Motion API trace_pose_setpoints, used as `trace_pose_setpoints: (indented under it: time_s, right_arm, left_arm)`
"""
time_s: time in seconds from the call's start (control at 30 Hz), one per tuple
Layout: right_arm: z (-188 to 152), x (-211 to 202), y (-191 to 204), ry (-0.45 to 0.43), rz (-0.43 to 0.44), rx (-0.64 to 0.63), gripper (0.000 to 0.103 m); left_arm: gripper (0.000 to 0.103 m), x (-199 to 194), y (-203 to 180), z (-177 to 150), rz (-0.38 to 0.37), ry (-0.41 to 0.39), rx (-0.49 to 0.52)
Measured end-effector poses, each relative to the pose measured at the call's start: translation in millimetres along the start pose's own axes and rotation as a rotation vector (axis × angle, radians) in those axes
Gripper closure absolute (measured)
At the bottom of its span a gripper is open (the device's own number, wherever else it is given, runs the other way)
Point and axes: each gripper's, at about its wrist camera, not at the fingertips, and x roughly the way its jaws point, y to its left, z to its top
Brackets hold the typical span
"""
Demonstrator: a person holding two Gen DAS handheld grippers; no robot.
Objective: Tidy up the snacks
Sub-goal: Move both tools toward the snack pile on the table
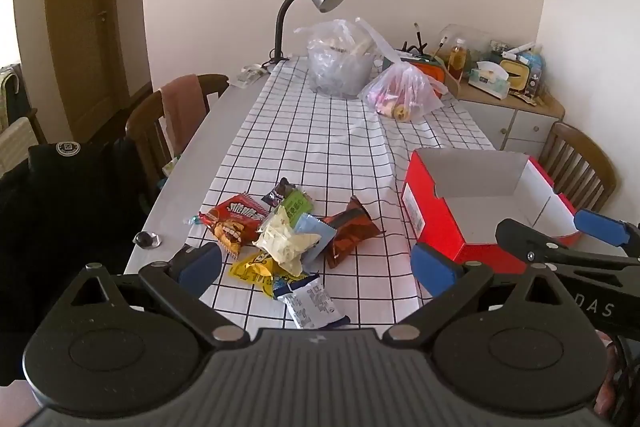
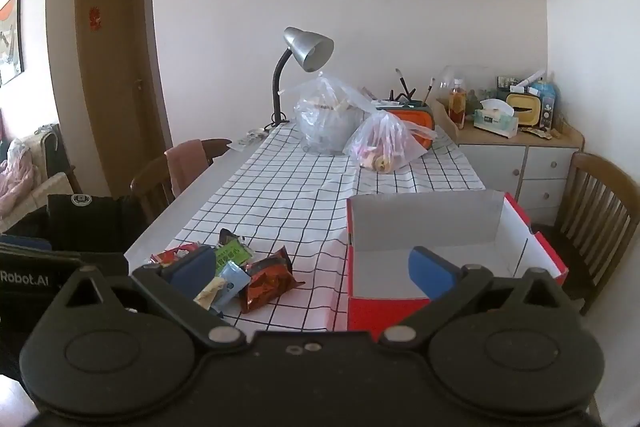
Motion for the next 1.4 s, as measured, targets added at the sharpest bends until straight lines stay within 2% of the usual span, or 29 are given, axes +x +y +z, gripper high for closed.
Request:
trace_pose_setpoints:
  time_s: [0.83,1.03,1.4]
  right_arm:
    - [2,4,-10,-0.003,0.042,-0.008,0.001]
    - [0,3,-13,0.010,0.077,0.041,0.001]
    - [4,20,1,0.048,0.066,-0.036,0.002]
  left_arm:
    - [0.002,-1,-12,0,0.045,-0.006,-0.020]
    - [0.002,1,-14,-1,0.058,-0.004,-0.030]
    - [0.002,10,0,-1,0.071,-0.003,-0.048]
